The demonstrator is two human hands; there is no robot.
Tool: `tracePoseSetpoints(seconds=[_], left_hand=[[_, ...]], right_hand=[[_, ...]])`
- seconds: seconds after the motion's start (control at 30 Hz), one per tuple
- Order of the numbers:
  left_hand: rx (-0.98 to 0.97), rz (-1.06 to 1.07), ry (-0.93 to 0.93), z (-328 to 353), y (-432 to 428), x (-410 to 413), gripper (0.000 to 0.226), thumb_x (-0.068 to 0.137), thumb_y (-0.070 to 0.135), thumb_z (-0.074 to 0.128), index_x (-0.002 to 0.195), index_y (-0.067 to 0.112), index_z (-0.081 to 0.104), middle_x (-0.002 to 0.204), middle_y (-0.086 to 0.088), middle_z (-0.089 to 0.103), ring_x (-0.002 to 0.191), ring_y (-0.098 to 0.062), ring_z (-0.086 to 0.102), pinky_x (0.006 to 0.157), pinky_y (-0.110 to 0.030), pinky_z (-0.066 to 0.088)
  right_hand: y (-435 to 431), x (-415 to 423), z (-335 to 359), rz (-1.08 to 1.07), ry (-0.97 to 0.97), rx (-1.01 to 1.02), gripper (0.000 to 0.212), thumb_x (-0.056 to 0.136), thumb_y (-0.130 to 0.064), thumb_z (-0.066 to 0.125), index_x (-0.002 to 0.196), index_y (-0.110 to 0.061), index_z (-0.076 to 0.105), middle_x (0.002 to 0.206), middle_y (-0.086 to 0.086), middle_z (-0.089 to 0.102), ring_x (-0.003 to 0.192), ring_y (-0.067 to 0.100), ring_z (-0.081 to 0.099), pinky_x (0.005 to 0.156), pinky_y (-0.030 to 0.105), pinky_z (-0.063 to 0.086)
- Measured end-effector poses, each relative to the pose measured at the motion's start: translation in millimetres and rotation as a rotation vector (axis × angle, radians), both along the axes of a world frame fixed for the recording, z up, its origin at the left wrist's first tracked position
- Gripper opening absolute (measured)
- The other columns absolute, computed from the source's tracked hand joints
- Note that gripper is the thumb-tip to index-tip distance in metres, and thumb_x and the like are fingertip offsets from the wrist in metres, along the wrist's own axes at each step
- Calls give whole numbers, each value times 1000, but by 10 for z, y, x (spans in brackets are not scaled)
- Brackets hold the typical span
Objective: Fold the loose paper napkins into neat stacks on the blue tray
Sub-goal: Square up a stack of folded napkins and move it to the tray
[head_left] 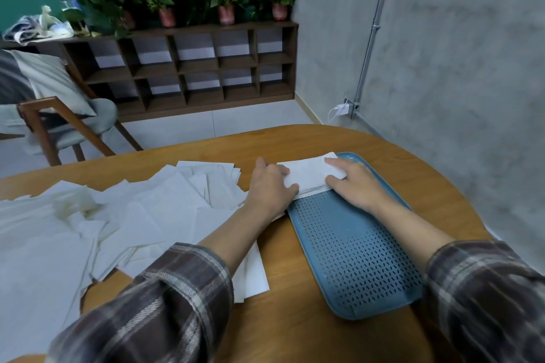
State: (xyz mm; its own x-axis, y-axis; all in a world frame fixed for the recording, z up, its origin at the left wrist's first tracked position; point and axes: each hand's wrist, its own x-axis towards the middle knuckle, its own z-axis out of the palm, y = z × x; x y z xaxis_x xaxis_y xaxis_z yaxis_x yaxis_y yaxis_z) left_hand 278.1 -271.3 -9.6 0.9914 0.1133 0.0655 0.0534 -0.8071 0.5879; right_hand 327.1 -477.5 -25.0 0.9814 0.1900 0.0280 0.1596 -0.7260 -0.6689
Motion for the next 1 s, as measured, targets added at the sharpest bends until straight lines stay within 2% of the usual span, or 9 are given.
tracePoseSetpoints(seconds=[0.07, 0.13, 0.2, 0.3, 0.47, 0.67, 0.9, 1.0], left_hand=[[87, -29, -53, -10, 39, 3, 49, 99, 36, 70, 143, 16, 62, 148, -5, 42, 140, -23, 40, 111, -37, 40], [178, -116, -94, -2, 63, 40, 49, 103, 37, 63, 147, 17, 59, 163, -4, 35, 150, -24, 32, 116, -40, 36], [257, -224, -29, 1, 54, 86, 55, 109, 38, 54, 158, 16, 44, 174, -5, 22, 160, -24, 20, 125, -43, 28], [351, -289, 87, -81, 34, 107, 61, 114, 40, 39, 166, 13, 23, 177, -6, 11, 163, -22, 8, 128, -45, 19], [329, -282, 113, -217, 34, 108, 63, 115, 43, 32, 168, 14, 13, 177, -4, 5, 164, -19, 3, 130, -50, 19], [405, -311, 118, -210, 16, 148, 62, 115, 41, 27, 167, 10, 12, 177, -9, 6, 164, -22, 4, 128, -41, 23], [378, -358, 199, -105, 62, 132, 66, 116, 42, 26, 169, 12, 2, 177, -5, -4, 163, -18, -5, 130, -38, 10], [403, -375, 236, -82, 108, 91, 72, 114, 49, 24, 168, 15, -8, 176, -2, -14, 163, -17, -11, 132, -47, 4]], right_hand=[[-10, 11, 29, 38, -54, -76, 59, 104, -26, 58, 161, -23, 43, 173, -5, 24, 160, 21, 13, 128, 40, 13], [3, 29, 53, 116, -136, -185, 58, 109, -30, 52, 164, -22, 35, 175, -8, 15, 162, 18, 8, 128, 37, 9], [11, 59, 22, 208, -144, -323, 60, 113, -38, 41, 168, -24, 23, 176, -9, 6, 163, 15, 3, 129, 38, 7], [-16, 91, -94, 260, -79, -424, 62, 114, -47, 24, 169, -25, 8, 176, -7, -4, 162, 10, -4, 130, 36, 1], [-56, 78, -192, 256, -94, -407, 61, 113, -50, 20, 168, -30, 5, 175, -12, -7, 160, 4, -8, 130, 33, -3], [-43, 77, -199, 249, -91, -413, 60, 113, -49, 20, 168, -30, 6, 175, -13, -6, 160, 3, -9, 130, 33, -3], [-40, 75, -126, 271, -52, -432, 60, 113, -49, 19, 169, -30, 3, 175, -11, -8, 160, 5, -11, 131, 35, -4], [-8, 47, 1, 274, -38, -485, 62, 113, -51, 19, 168, -30, 0, 175, -9, -12, 161, 10, -14, 130, 39, -5]])
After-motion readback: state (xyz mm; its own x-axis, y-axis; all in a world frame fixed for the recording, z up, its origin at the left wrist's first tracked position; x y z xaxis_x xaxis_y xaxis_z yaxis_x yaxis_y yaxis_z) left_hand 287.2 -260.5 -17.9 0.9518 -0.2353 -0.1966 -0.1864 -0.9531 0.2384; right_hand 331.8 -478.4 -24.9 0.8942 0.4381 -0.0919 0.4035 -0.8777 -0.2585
